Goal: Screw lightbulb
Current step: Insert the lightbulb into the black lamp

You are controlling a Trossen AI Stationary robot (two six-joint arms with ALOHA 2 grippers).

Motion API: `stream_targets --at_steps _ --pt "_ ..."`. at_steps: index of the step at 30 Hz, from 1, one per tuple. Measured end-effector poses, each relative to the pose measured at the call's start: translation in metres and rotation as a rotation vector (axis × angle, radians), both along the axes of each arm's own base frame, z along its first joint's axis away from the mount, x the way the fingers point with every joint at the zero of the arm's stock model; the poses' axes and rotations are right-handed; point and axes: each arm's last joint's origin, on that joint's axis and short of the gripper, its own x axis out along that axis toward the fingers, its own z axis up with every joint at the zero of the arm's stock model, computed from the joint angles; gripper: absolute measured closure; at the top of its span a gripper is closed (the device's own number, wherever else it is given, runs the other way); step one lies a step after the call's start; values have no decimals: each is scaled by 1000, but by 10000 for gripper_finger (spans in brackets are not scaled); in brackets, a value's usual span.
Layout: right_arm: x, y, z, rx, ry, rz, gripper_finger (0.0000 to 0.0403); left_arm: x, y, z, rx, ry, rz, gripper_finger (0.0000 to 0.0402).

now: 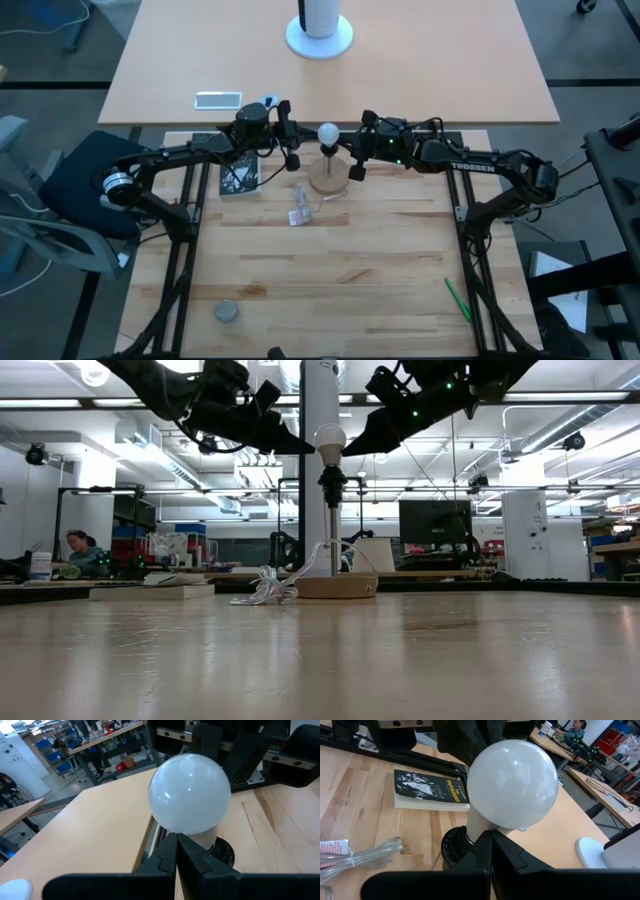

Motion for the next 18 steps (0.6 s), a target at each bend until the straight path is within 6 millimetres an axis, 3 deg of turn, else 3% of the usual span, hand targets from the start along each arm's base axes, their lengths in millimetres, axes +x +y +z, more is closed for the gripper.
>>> stream_targets --at_steps 18 --pt "-13 4 8 16 25 -39 403 -4 -2 0 -36 27 10 401"
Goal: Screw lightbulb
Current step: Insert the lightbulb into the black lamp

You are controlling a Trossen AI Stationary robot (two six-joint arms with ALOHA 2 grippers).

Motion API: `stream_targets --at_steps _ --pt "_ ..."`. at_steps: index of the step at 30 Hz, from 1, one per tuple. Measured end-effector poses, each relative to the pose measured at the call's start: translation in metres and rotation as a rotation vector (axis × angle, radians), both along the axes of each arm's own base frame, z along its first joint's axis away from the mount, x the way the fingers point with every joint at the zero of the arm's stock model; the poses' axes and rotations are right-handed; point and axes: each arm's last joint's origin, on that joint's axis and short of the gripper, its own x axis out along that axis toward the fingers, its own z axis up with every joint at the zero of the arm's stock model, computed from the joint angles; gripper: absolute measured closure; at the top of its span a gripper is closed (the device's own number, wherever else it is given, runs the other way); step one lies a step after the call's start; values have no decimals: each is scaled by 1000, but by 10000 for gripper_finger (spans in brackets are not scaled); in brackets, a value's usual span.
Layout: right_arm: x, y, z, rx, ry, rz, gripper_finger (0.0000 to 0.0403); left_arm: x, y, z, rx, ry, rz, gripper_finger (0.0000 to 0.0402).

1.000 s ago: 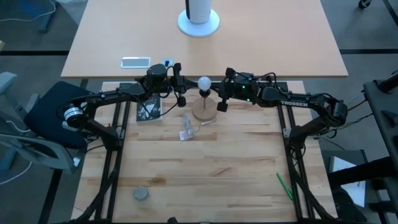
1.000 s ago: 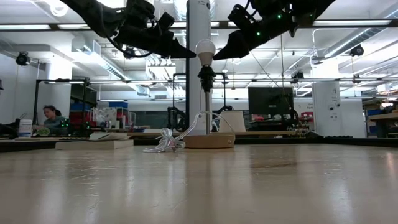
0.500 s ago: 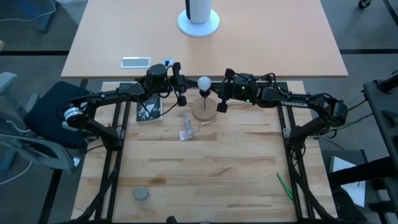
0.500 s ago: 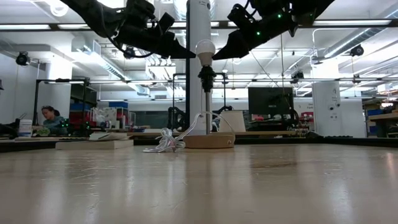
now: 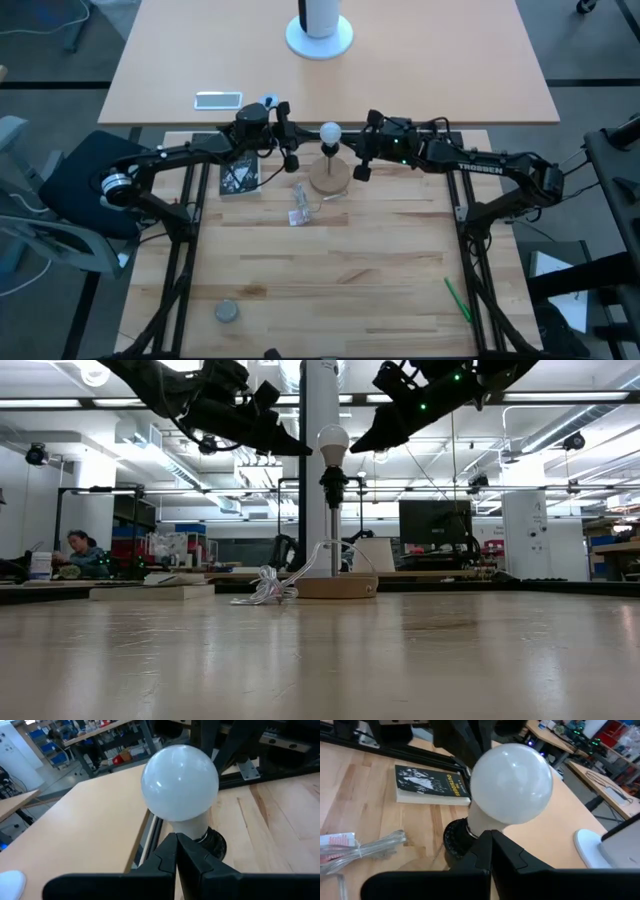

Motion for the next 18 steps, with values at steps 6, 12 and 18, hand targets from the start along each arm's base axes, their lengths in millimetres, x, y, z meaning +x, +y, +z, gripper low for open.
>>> stream_targets --at_steps 6,12,18 --pt "-3 -10 1 -46 5 -90 403 -4 -5 8 14 -20 -64 401" --pt "-1 -18 2 -64 -40 -52 403 0 -5 7 18 -47 -114 401" --pt "2 -17 1 -56 -51 -15 403 6 -1 4 32 -73 -112 401"
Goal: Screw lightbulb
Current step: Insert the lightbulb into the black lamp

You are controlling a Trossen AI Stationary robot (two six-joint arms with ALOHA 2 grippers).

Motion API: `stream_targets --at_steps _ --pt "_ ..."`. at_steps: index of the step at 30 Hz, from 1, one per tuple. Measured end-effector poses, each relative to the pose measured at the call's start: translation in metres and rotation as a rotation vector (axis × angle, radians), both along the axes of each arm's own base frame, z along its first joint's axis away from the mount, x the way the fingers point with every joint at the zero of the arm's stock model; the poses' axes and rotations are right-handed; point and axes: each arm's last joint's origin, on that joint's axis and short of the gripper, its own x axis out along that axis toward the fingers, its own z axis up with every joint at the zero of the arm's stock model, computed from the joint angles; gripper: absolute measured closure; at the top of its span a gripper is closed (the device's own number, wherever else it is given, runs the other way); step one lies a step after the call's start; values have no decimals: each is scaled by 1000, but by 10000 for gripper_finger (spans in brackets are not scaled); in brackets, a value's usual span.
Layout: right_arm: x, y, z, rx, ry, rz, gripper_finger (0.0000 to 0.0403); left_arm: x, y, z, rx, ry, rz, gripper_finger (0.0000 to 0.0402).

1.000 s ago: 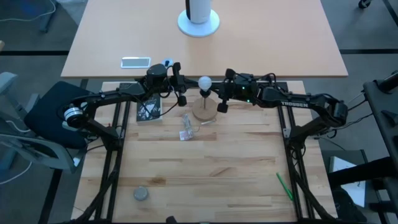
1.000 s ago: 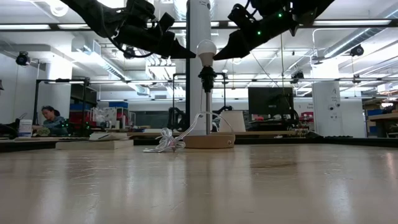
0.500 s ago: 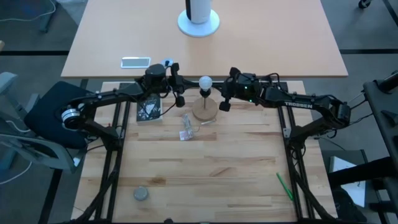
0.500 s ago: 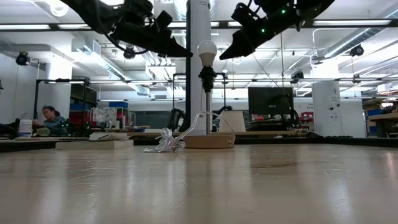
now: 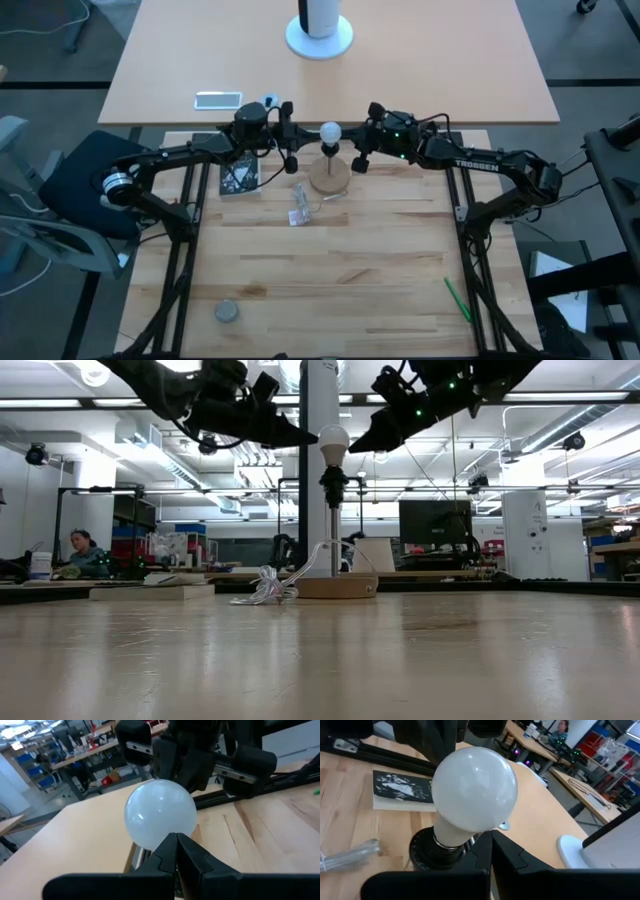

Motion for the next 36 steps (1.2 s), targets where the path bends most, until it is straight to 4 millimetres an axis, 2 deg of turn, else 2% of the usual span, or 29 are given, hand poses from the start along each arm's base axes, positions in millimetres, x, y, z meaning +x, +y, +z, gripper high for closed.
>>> stream_targets --at_steps 29,32,36 --pt "0 10 -4 61 44 19 403 -5 3 -2 -19 48 113 401" --pt "-2 8 -4 47 52 -11 403 -6 1 1 -23 44 79 401" --pt "-1 1 -4 12 43 -46 403 -4 -3 0 -43 31 -64 401"
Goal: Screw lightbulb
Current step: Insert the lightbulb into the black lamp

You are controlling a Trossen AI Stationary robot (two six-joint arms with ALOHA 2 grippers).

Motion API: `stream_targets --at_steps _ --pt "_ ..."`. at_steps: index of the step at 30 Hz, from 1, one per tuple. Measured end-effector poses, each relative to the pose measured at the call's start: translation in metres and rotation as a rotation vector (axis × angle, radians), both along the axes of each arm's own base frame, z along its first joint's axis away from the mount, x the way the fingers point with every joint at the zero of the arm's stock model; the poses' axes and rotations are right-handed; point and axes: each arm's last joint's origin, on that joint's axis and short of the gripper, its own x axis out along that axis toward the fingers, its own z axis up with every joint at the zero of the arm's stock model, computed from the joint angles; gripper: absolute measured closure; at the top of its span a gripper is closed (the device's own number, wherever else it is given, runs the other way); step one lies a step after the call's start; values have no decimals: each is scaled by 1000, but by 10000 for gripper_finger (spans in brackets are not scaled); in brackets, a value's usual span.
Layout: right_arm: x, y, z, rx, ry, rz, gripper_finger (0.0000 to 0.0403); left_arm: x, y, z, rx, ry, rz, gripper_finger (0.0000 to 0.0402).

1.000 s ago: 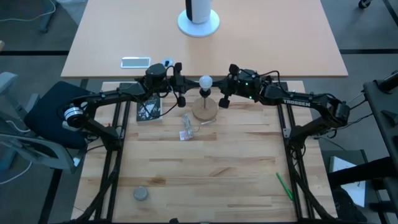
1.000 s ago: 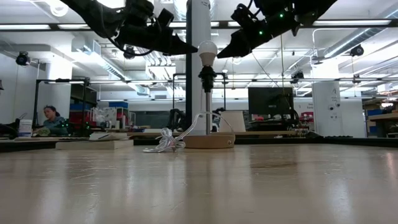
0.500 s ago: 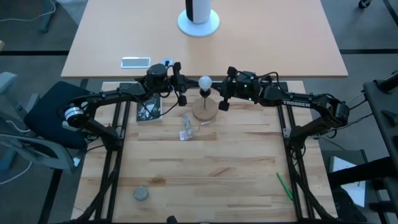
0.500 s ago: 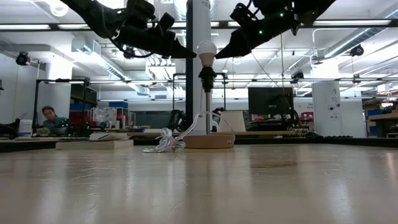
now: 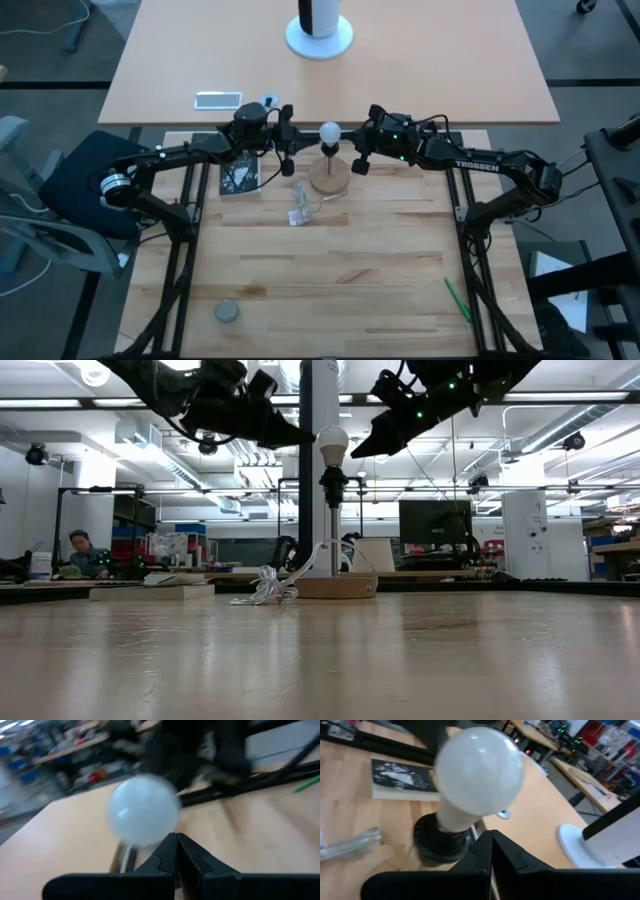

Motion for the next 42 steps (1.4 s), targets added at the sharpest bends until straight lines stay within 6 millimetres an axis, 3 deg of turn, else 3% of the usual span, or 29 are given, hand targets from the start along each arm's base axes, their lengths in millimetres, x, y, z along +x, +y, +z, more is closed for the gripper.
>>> stream_targets --at_steps 7,19,27,33,42 --pt "4 -3 0 -30 -28 35 403 4 4 -3 1 -20 44 401" --pt "8 10 -3 -2 12 104 403 8 12 -13 -10 15 166 401" --pt "5 8 -6 1 57 13 403 2 10 -13 -41 68 161 401" --pt "4 -4 -5 -38 27 -38 403 2 4 -7 -8 21 -8 401" --pt "7 -3 -2 -33 -17 50 403 4 9 -6 14 -14 76 401"
